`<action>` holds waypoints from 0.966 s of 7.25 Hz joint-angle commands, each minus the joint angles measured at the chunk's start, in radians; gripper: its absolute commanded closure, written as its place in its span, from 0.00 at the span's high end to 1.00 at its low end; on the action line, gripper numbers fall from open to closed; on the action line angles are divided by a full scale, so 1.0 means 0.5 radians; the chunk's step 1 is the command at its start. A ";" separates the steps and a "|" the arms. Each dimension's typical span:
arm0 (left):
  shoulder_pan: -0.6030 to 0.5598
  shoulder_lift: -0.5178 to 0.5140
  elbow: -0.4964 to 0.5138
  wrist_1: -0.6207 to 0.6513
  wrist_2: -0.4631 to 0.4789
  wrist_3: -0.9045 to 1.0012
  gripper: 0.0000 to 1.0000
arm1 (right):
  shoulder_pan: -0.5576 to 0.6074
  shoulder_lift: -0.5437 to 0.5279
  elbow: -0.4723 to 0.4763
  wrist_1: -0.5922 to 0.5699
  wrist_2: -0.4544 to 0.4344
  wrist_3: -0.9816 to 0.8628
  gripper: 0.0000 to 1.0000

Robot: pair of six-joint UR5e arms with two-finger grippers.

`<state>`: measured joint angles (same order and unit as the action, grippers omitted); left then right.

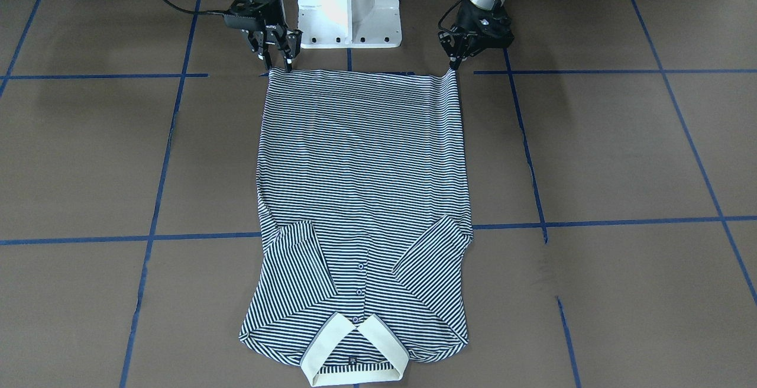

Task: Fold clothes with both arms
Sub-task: 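Pinch the hem corners with both grippers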

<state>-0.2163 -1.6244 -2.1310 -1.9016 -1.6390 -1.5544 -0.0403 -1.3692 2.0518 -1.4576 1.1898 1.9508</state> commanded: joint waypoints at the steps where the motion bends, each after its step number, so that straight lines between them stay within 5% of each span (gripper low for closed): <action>1: 0.000 0.003 -0.003 -0.001 0.002 -0.005 0.00 | -0.005 -0.001 -0.002 -0.027 -0.011 -0.002 0.54; 4: 0.006 0.003 -0.006 -0.001 0.008 -0.011 0.00 | -0.005 -0.004 -0.014 -0.027 -0.017 0.001 0.51; 6: 0.006 0.003 -0.009 -0.001 0.008 -0.011 0.00 | -0.005 0.005 -0.014 -0.021 -0.039 0.019 0.00; 7: 0.006 0.000 -0.009 -0.001 0.008 -0.011 0.00 | 0.004 0.002 -0.005 -0.021 -0.042 0.016 0.00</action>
<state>-0.2133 -1.6232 -2.1348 -1.9021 -1.6353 -1.5600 -0.0421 -1.3678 2.0457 -1.4687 1.1715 1.9576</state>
